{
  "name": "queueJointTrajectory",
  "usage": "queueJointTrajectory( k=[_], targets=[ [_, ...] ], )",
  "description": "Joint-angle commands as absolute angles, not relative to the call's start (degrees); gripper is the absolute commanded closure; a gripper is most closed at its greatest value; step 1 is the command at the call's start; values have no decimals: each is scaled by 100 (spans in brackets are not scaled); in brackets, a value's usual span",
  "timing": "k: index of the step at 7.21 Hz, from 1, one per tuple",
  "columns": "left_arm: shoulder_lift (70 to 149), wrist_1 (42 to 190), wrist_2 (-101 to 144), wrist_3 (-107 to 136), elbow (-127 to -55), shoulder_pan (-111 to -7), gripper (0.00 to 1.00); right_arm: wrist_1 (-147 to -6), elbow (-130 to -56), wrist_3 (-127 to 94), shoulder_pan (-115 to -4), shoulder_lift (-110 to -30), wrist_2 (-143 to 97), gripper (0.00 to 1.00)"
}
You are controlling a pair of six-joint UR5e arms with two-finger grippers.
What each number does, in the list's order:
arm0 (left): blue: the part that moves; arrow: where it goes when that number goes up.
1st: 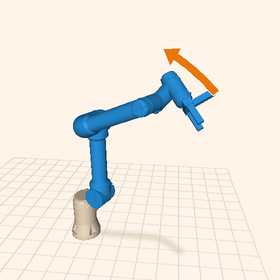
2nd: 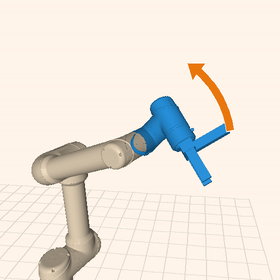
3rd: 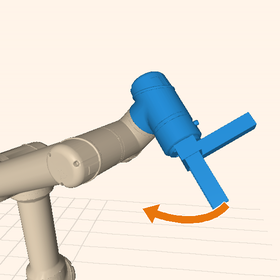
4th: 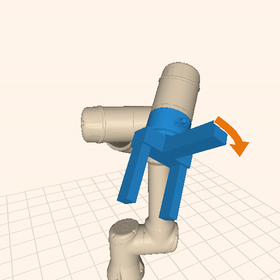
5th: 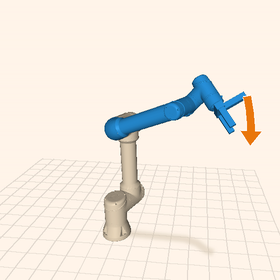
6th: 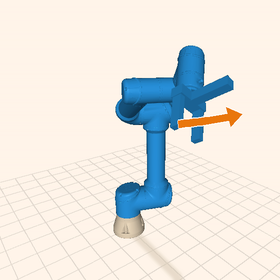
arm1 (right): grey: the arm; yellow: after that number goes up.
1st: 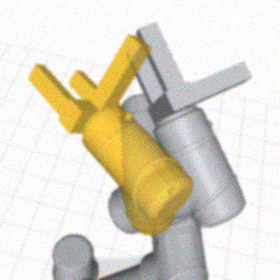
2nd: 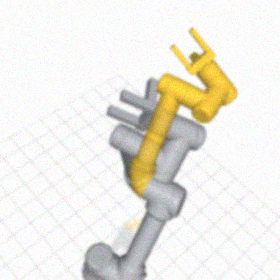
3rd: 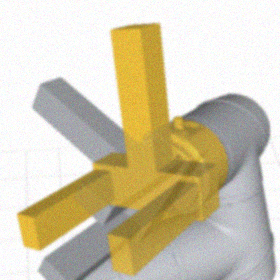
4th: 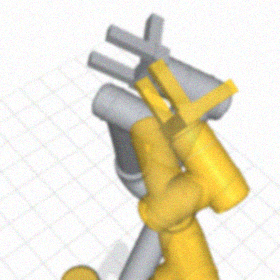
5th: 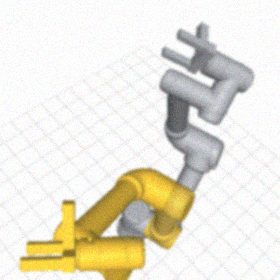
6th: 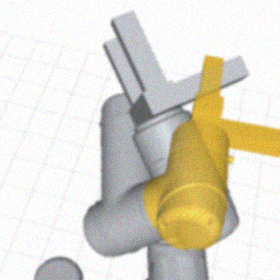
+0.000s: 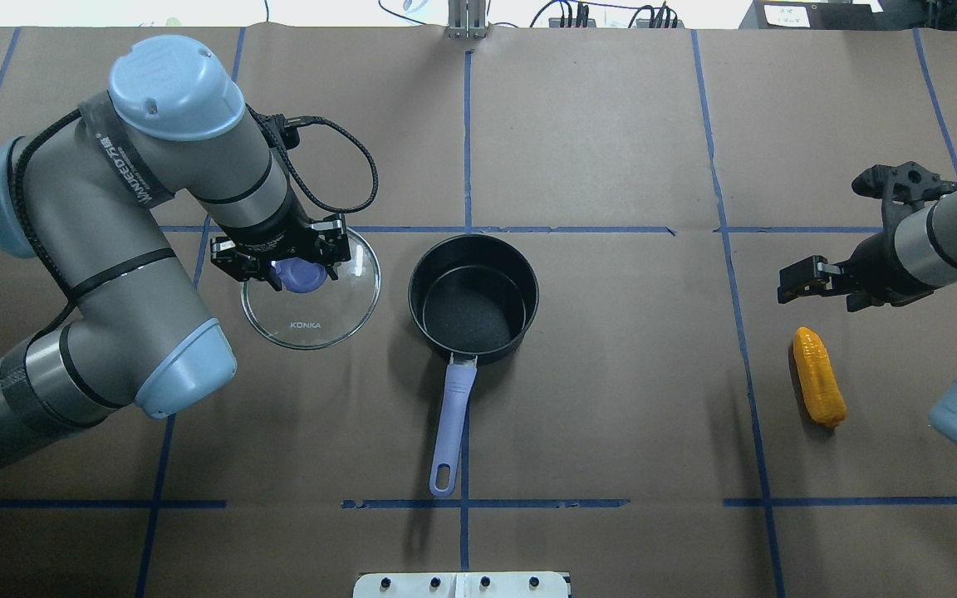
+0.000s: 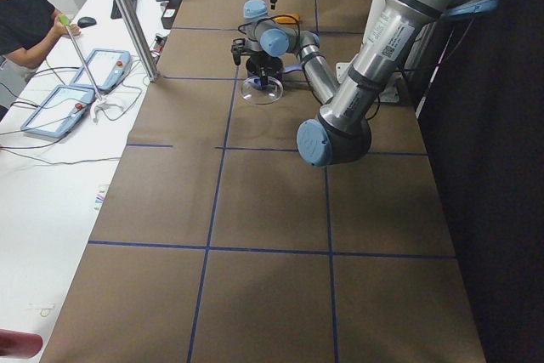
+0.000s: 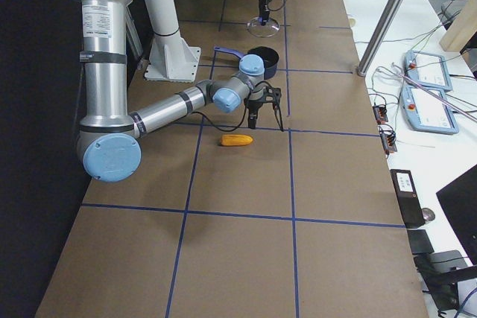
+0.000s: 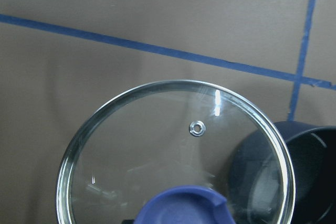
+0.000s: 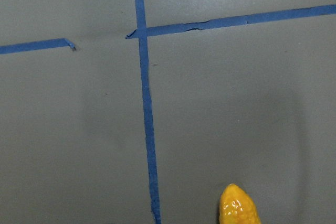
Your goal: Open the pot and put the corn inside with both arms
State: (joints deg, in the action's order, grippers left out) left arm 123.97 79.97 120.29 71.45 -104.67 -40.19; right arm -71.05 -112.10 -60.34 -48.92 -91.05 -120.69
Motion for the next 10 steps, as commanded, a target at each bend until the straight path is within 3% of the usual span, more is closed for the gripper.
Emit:
queueJointTrajectory(
  k=[1, 8, 10],
  targets=[
    [12261, 8042, 11997, 7154, -10398, -3632, 90, -7110, -11224, -6064, -4799, -9158, -12006, 0],
    [11760, 9157, 12006, 7163, -10055, -3516, 88, -7110, -11224, -6064, -4799, -9202, -12006, 0],
    [11725, 9158, 12006, 7163, -10046, -3524, 69, -7119, -11224, -6056, -4790, -9220, -12006, 0]
  ],
)
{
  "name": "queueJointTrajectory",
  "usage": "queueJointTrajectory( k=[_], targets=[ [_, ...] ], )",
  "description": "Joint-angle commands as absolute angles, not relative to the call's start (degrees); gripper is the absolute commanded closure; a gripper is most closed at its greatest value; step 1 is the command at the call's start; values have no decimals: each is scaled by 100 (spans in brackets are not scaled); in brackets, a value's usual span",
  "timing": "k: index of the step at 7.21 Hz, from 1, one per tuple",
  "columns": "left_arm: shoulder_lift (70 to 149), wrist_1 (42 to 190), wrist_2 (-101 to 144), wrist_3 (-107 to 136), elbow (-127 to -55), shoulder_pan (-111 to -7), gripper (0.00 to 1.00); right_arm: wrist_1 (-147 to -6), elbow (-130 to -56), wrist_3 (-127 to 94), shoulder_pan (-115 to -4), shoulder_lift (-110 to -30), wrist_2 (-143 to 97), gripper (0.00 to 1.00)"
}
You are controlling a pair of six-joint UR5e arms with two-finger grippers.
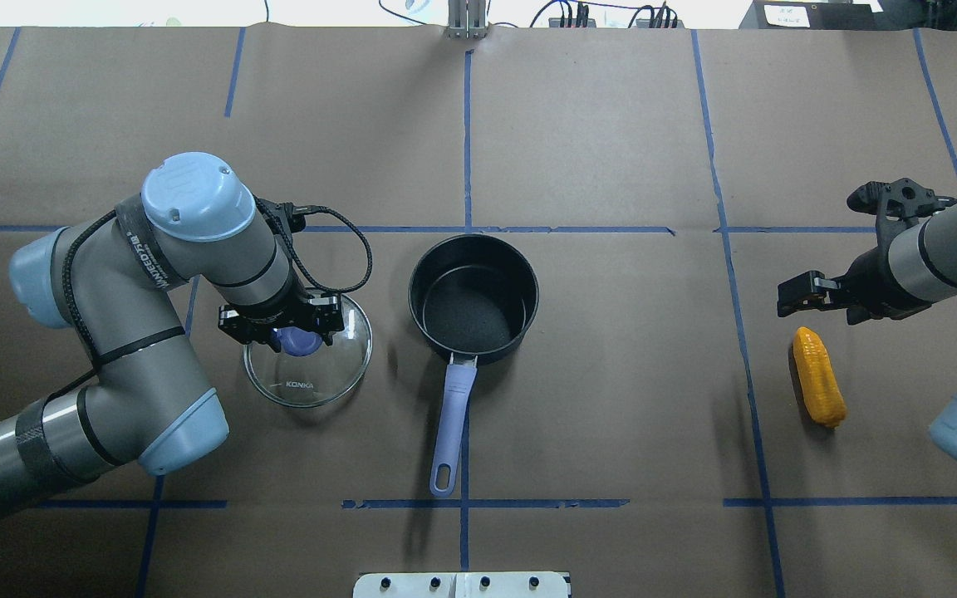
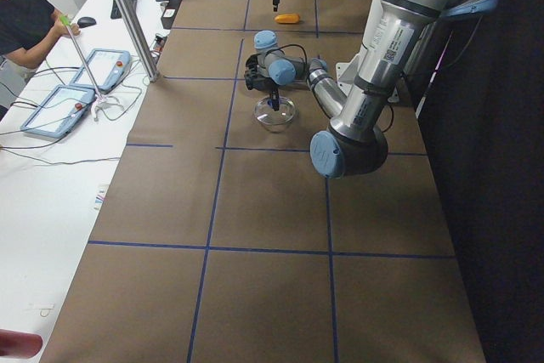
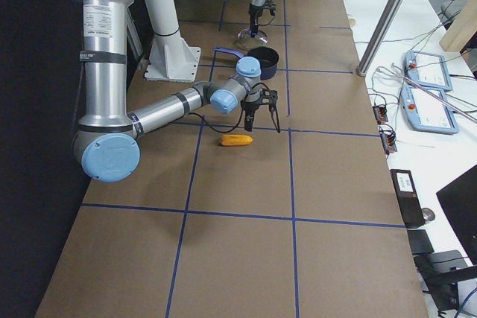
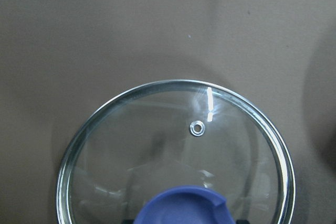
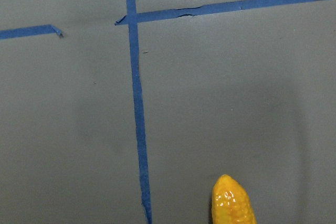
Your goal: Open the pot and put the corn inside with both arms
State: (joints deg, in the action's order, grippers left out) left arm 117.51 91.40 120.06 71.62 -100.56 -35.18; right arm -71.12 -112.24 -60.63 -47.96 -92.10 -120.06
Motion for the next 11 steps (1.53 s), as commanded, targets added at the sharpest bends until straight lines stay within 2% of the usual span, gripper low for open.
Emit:
queueJointTrajectory(
  k=[1, 2, 11],
  targets=[
    [11716, 9150, 11997, 7163, -10046, -3524, 65, -7110, -11224, -6056, -4790, -9228, -12006, 0],
    [11716, 9149, 11988, 7163, -10037, -3524, 59, -7110, -11224, -6056, -4790, -9229, -12006, 0],
    [11716, 9176, 11997, 7154, -9896, -3524, 56, -7110, -11224, -6056, -4772, -9255, -11997, 0]
  ],
)
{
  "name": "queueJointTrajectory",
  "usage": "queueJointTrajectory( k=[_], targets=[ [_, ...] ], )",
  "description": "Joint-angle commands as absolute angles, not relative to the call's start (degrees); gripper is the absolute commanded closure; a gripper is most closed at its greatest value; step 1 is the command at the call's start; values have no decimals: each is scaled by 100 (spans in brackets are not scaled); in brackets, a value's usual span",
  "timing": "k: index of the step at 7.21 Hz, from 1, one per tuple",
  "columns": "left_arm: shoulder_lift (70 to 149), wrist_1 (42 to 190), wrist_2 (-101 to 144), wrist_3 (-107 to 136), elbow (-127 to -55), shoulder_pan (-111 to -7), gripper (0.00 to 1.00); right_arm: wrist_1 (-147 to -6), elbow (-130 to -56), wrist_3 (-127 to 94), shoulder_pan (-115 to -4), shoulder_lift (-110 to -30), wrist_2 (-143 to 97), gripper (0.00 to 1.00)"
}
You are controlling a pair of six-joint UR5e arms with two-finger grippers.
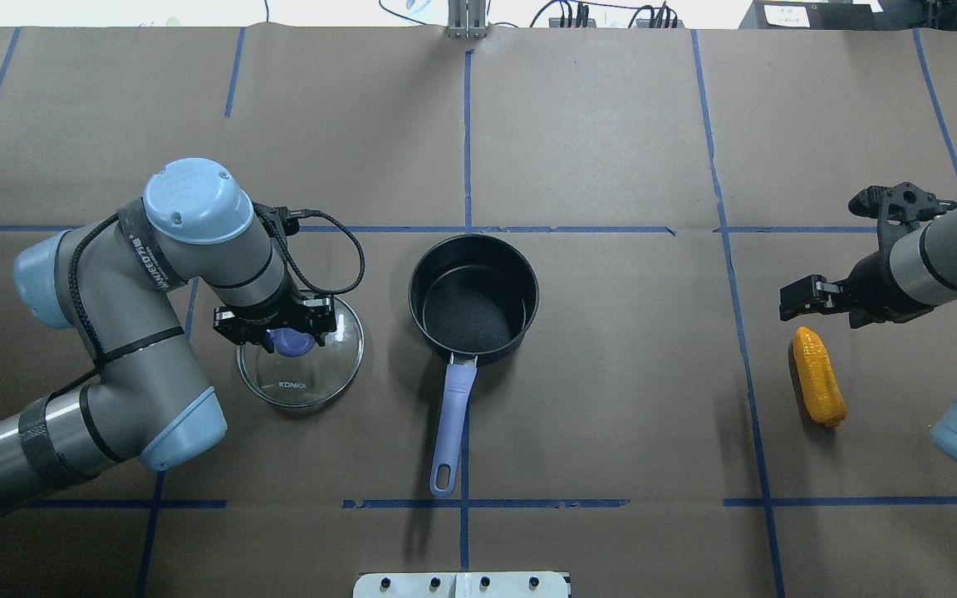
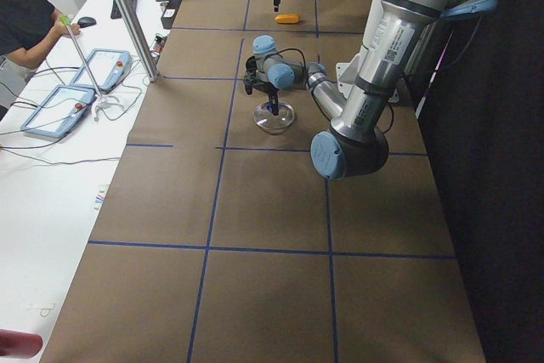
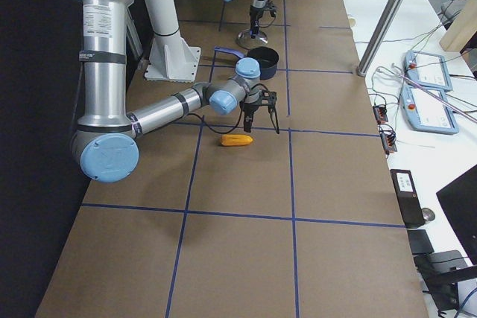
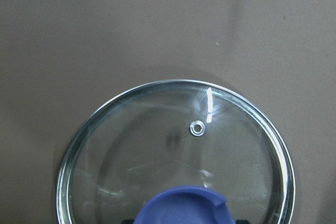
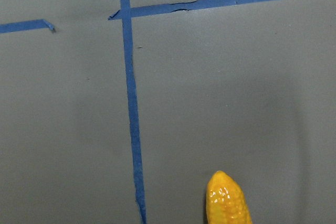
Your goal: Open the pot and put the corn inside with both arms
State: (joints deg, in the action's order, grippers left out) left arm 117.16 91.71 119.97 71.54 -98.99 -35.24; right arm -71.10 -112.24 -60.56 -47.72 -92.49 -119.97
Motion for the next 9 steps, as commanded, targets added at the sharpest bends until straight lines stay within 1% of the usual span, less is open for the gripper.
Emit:
queueJointTrajectory(
  k=[1, 2, 3, 6, 7, 9],
  targets=[
    [11707, 9176, 11997, 7163, -9888, -3524, 34, -7110, -11224, -6056, -4772, -9255, -11997, 0],
    [11664, 9184, 11997, 7163, -9905, -3533, 15, -7110, -11224, -6056, -4772, -9255, -11997, 0],
    [11637, 9185, 11988, 7172, -9931, -3533, 0, -7110, -11224, -6056, -4772, -9264, -11997, 0],
    [11628, 9176, 11900, 7172, -10054, -3603, 0, -7110, -11224, -6056, -4694, -9342, -11875, 0],
    [11628, 9106, 11944, 7172, -10211, -3725, 0, -7110, -11224, -6064, -4554, -9412, -11691, 0],
    [11663, 8354, 11971, 7154, -10694, -3919, 0, -6928, -11224, -6143, -4290, -9675, -11523, 0]
  ],
)
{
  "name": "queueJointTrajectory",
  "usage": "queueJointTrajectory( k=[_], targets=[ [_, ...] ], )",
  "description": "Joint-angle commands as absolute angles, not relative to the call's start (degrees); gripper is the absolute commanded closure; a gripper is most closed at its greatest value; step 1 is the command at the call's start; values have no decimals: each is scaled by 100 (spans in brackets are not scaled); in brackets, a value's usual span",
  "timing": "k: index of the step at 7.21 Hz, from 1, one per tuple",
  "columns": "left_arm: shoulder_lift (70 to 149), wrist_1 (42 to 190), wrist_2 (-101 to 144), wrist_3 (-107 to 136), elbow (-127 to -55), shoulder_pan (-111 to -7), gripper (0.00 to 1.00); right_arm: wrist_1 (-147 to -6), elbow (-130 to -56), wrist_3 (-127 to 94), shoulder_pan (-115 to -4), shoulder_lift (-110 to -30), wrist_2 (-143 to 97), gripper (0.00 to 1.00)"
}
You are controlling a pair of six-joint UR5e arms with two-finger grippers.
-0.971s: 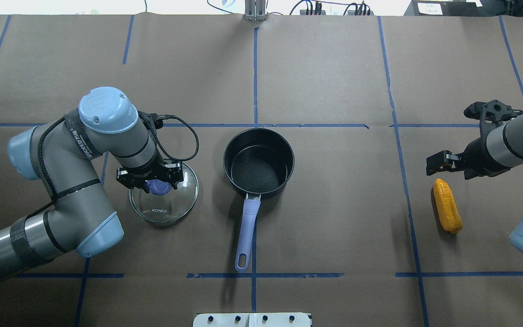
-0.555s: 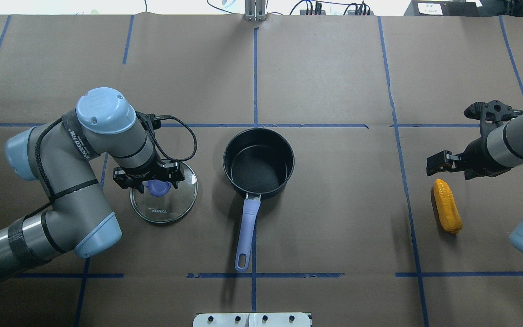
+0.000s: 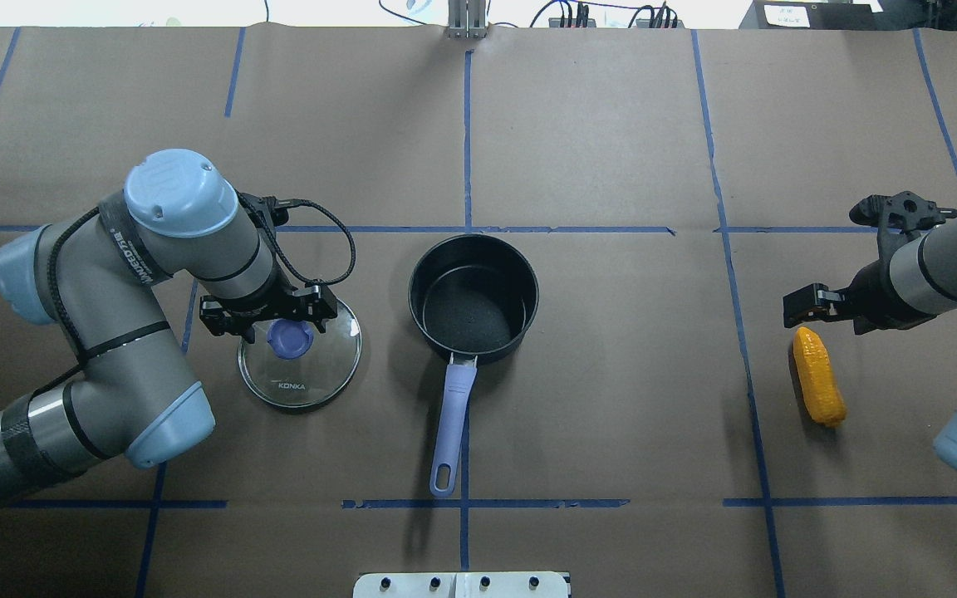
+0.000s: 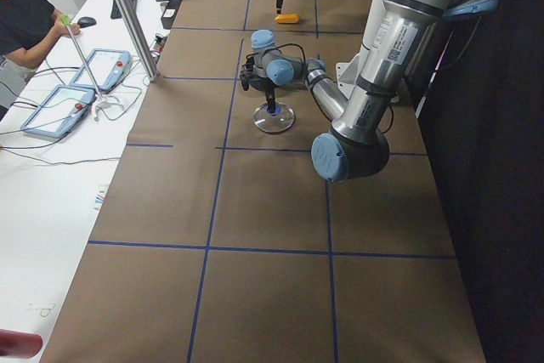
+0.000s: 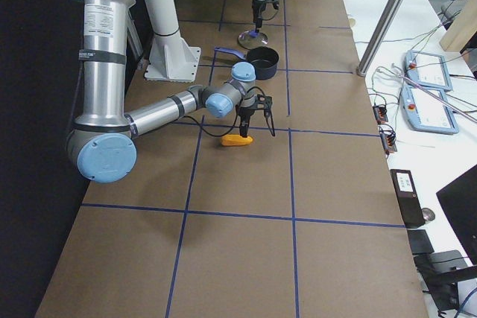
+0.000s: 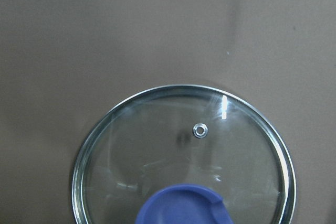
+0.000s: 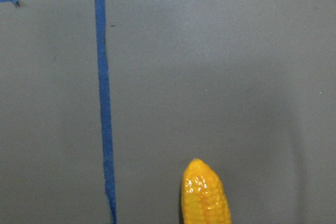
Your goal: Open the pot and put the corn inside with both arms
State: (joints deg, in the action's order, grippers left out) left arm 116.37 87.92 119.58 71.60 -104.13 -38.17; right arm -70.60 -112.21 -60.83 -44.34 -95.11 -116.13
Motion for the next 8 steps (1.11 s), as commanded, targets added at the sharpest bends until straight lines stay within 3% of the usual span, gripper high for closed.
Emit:
queueJointTrajectory(
  k=[1, 6, 7, 8],
  targets=[
    [11654, 8141, 11971, 7146, -10949, -3963, 0, -6421, -11206, -6413, -4054, -9938, -11366, 0],
    [11454, 7023, 12067, 5680, -11784, -4744, 0, -6337, -10907, -6486, -3621, -9897, -11022, 1],
    [11269, 7014, 12067, 5556, -11917, -4833, 0, -6337, -10846, -6495, -3630, -9905, -11021, 5],
    [11041, 7014, 12067, 5285, -12075, -5008, 0, -6337, -10846, -6495, -3630, -9905, -11021, 21]
  ],
)
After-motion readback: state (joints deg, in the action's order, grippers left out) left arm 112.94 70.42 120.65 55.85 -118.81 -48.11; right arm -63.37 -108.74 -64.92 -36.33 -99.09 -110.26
